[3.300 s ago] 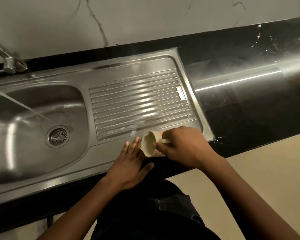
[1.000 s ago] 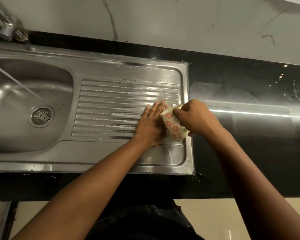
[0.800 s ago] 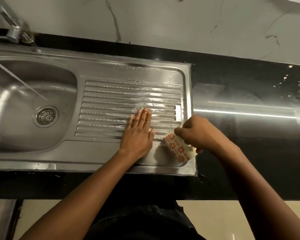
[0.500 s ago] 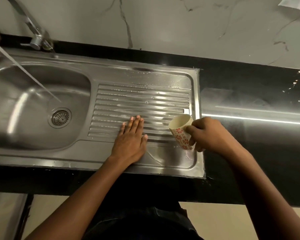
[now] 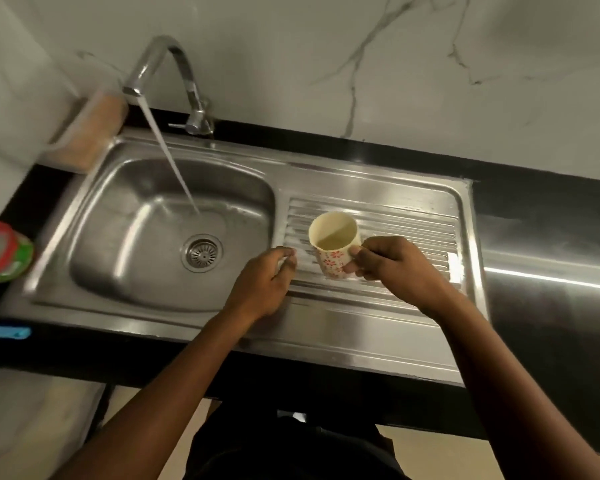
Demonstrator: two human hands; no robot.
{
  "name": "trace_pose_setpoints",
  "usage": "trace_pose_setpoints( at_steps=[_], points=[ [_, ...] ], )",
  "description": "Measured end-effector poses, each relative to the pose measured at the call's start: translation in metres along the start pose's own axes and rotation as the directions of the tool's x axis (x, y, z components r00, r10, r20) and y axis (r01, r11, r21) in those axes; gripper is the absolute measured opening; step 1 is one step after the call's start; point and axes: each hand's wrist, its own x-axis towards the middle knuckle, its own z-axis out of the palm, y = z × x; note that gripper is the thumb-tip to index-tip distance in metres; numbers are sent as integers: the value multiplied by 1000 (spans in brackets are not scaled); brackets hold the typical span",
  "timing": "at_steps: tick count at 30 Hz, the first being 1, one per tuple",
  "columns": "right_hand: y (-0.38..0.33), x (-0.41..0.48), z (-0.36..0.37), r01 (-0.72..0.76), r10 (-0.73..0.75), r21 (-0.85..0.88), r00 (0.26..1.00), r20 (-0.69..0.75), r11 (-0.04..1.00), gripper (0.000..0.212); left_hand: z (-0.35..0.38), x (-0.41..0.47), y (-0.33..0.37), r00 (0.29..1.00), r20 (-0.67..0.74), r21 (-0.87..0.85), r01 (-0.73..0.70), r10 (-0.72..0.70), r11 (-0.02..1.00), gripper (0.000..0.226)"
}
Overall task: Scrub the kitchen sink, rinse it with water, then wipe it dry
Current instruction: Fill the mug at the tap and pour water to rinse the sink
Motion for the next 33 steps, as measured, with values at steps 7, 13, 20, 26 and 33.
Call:
trace_pose_setpoints(
  at_steps=[7,13,20,26,33],
  points=[
    [-58,71,90,109,-117,165,993,34,980,30,-94,7,-44,988,-122,-114,77,-91,991,29],
    [-110,124,158,145,-158,238,987,37,960,38,-159,20,-71,970,-227,-164,53,-90,985,25],
    [-162,179,199,201,-206,249,979,-6,947,34,-209,36,-88,935,-331,-155,76,-125,985,26],
    [-187,204,208,221,-216,270,975,-48,937,39,-229,44,-98,927,-364,-149,42,-94,988,31],
    [-193,207,212,216,-205,311,976,-67,925,38,-238,42,-99,917,-395,-140,-2,-54,990,34]
  ],
)
